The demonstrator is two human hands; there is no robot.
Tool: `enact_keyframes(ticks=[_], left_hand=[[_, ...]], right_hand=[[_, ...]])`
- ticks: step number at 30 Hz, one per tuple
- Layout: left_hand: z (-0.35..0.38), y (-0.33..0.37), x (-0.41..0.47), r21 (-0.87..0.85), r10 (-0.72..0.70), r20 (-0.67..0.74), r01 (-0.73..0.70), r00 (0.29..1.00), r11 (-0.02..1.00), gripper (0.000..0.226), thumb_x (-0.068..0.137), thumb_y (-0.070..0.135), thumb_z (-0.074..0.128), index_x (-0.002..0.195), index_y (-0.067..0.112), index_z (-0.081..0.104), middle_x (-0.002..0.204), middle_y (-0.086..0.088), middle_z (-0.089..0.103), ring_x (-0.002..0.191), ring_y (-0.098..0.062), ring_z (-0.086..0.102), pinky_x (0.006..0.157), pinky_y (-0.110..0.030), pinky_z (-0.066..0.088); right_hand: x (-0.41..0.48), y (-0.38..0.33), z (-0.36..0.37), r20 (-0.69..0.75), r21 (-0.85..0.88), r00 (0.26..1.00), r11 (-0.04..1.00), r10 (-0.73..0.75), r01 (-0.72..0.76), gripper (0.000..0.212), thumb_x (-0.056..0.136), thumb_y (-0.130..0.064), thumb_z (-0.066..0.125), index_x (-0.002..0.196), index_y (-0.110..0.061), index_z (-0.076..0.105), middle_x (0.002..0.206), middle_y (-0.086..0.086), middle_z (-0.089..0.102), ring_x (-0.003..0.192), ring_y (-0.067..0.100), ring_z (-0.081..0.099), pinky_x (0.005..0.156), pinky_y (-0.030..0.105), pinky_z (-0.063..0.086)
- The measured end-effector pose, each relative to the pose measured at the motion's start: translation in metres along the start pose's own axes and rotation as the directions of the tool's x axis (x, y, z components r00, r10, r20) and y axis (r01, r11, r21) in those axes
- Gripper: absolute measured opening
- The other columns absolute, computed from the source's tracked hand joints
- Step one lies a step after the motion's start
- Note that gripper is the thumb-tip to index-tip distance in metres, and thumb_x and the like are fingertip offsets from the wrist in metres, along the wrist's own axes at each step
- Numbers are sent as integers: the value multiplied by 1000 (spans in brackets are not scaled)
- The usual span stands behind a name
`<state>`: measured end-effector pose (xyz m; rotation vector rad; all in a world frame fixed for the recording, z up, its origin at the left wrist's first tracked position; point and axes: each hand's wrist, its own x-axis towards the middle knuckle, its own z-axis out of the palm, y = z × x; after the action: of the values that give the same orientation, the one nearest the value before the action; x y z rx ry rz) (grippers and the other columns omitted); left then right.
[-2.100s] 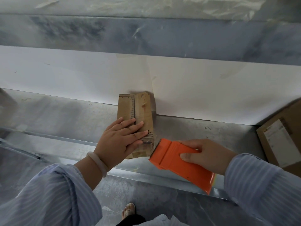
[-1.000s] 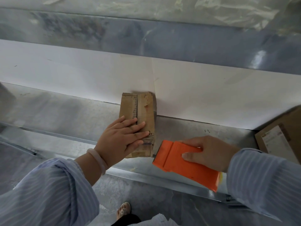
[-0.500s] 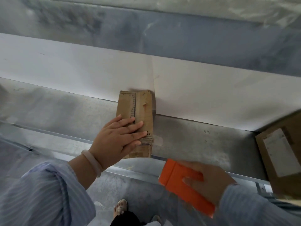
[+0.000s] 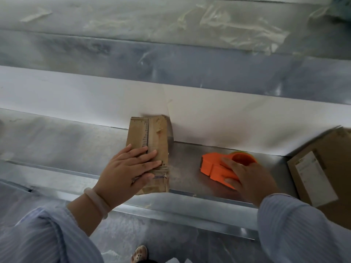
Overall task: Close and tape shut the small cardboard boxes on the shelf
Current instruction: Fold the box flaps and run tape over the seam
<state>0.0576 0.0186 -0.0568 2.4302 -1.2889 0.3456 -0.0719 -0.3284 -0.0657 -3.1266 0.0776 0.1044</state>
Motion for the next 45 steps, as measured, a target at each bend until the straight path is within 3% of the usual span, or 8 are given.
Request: enact_keyframes(ticks=[8, 16, 20, 25, 28, 32, 34, 45], left_hand=[[-1, 2, 1, -8, -7, 4, 7, 1000, 1000, 50, 101, 56, 31, 133, 28, 57, 136, 13, 55, 131, -9, 47, 116, -38, 28], [-12, 3, 3, -250, -134, -57, 116, 989, 961, 50, 79, 55, 62, 123, 30, 65, 129, 22, 57, 134, 8, 38, 116, -39, 33], [-16, 1, -3, -191, -146, -110, 123, 983, 974, 64, 73, 55, 68, 129, 27, 60, 141, 4, 52, 134, -18, 44, 106, -48, 42], [-17, 20, -21, -487, -589, -81, 484, 804, 727, 74, 74, 55, 68, 138, 25, 49, 134, 6, 46, 120, -9, 44, 98, -18, 42], [-10, 32, -30, -742, -839, 141, 617, 525, 261, 66, 71, 55, 61, 128, 22, 50, 123, -3, 59, 114, -21, 58, 96, -36, 50], [-6, 36, -37, -852, -820, 381, 507, 427, -132, 60, 79, 53, 55, 118, 7, 62, 110, -10, 71, 107, -22, 67, 95, -38, 54], [-6, 35, -39, -860, -813, 400, 480, 423, -173, 51, 89, 46, 52, 115, 3, 63, 110, -11, 72, 106, -21, 68, 95, -37, 53], [-3, 44, -39, -864, -785, 430, 455, 447, -215, 35, 105, 28, 37, 106, 11, 67, 104, 0, 75, 102, -8, 68, 94, -23, 49]], right_hand=[[2, 6, 20, -209, -36, 977, 999, -38, 31, 65, 71, -42, 82, 128, -21, 61, 86, -3, 75, 59, 18, 67, 58, 31, 53], [-11, -4, 24, -216, -150, 975, 986, 44, -78, 68, 80, -57, 40, 137, -22, 52, 106, 8, 62, 92, 31, 58, 84, 49, 44], [-13, -13, 21, -219, -105, 970, 985, 109, -135, 78, 78, -65, 40, 140, -19, 50, 121, 13, 56, 105, 36, 55, 93, 57, 40], [-11, -48, -2, -384, 196, 923, 980, 39, 40, 56, 85, -46, 56, 132, -16, 54, 129, 7, 56, 116, 25, 50, 106, 37, 34], [-6, -94, -17, -145, 686, 983, 727, 109, 20, 28, 93, -38, 62, 120, -33, 57, 117, -16, 59, 110, 4, 53, 96, 24, 41], [19, -145, -19, 361, 915, 925, 144, 121, -376, 24, 97, -50, 50, 106, -32, 62, 111, -11, 66, 107, 8, 62, 96, 36, 52], [30, -160, -12, 457, 890, 877, -79, 152, -450, 31, 95, -50, 54, 107, -23, 64, 109, -2, 70, 104, 16, 66, 92, 42, 56], [35, -188, -1, 538, 778, 803, -520, 258, -354, 16, 98, -27, 58, 94, -20, 72, 94, 2, 74, 91, 15, 67, 91, 38, 56]])
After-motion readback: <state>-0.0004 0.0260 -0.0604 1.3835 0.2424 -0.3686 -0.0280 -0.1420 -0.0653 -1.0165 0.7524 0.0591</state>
